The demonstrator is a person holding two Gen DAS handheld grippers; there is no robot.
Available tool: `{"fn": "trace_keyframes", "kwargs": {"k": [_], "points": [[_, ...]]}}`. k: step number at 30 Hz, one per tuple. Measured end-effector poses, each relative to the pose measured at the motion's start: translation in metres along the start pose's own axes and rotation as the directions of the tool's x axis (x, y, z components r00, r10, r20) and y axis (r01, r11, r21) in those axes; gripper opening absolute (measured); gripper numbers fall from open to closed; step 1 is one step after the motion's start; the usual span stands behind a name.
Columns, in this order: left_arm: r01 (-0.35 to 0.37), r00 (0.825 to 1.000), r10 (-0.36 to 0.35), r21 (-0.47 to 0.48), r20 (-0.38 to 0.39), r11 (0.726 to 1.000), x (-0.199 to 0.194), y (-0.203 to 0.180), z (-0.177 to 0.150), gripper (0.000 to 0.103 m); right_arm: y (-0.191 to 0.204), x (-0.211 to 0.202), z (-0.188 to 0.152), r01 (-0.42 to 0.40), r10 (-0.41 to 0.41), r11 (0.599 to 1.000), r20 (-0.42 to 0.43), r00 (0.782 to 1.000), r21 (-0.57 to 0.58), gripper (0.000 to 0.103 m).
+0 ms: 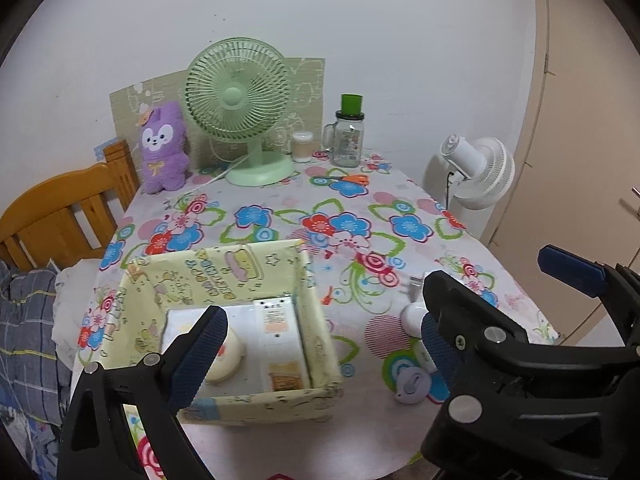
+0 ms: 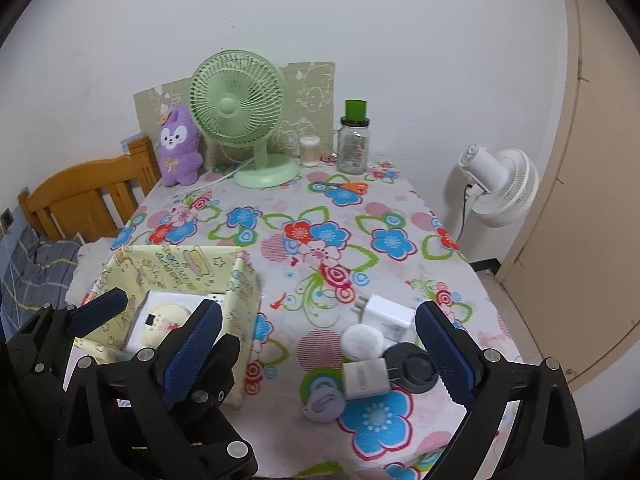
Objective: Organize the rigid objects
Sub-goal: 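Withdraw both tools from the box toward the remaining chargers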
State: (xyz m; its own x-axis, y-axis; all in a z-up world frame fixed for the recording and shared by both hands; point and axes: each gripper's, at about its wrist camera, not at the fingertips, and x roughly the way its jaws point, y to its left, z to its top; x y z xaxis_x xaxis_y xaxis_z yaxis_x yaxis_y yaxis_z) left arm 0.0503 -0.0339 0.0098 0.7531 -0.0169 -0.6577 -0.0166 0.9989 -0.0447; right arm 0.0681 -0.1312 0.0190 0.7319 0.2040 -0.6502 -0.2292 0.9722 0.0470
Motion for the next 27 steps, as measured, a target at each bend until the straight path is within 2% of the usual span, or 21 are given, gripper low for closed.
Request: {"fn": "trace_keyframes", "kwargs": {"k": [27], "points": [[0.094,0.995,-0.094,0.055,-0.019,0.994,0.024,-0.073,-0.006,0.099,-0.076,-0.001,-0.017,0.069,-0.07,0.997,0.03,0.997,0.033,0.1]]}}
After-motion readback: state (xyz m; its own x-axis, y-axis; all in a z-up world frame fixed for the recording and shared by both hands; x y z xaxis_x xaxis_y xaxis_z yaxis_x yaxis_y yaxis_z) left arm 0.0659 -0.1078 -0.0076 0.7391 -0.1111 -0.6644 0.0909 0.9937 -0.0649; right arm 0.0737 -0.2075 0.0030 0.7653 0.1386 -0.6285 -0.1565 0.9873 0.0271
